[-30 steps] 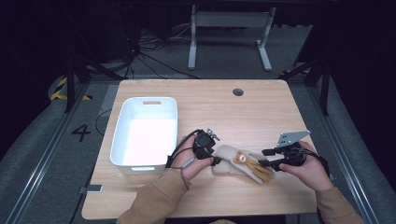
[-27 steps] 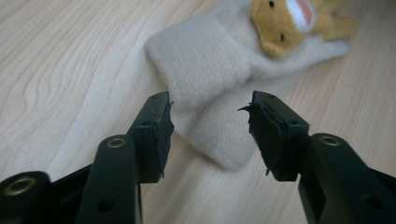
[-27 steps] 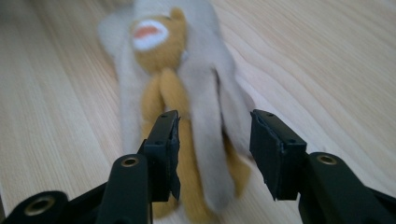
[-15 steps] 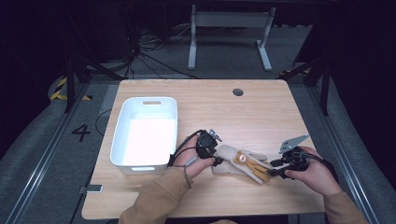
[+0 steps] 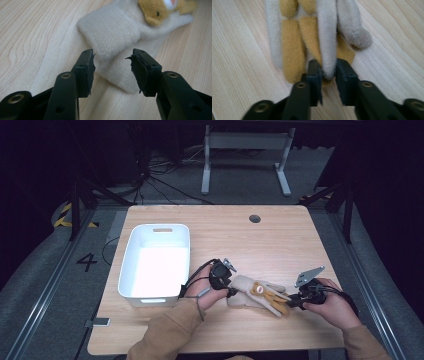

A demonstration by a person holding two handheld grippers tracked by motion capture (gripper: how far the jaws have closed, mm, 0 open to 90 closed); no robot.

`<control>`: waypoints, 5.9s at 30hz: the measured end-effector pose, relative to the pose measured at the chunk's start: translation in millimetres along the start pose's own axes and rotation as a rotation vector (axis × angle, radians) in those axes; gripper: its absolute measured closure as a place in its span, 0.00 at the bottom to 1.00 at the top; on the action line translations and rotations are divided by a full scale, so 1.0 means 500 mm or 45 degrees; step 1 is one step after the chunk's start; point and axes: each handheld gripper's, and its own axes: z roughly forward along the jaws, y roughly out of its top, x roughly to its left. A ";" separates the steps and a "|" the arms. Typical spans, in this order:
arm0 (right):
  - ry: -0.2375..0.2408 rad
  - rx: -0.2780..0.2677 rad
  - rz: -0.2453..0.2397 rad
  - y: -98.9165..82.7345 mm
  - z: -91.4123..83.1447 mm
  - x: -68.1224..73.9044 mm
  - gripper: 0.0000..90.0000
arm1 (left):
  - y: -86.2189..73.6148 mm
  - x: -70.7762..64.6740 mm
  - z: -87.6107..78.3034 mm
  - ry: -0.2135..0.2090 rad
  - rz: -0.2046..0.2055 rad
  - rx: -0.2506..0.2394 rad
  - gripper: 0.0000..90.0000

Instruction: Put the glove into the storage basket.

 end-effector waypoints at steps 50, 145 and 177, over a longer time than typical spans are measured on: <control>-0.168 -0.219 0.022 0.017 -0.079 -0.009 0.91 | 0.007 -0.059 -0.064 0.036 0.112 -0.032 0.97; -0.225 -0.363 0.145 -0.023 -0.061 -0.045 0.87 | 0.047 -0.091 0.000 0.011 0.225 0.002 0.34; -0.188 -0.385 0.170 -0.028 -0.056 -0.049 0.79 | 0.076 -0.078 0.111 -0.013 0.343 0.068 0.18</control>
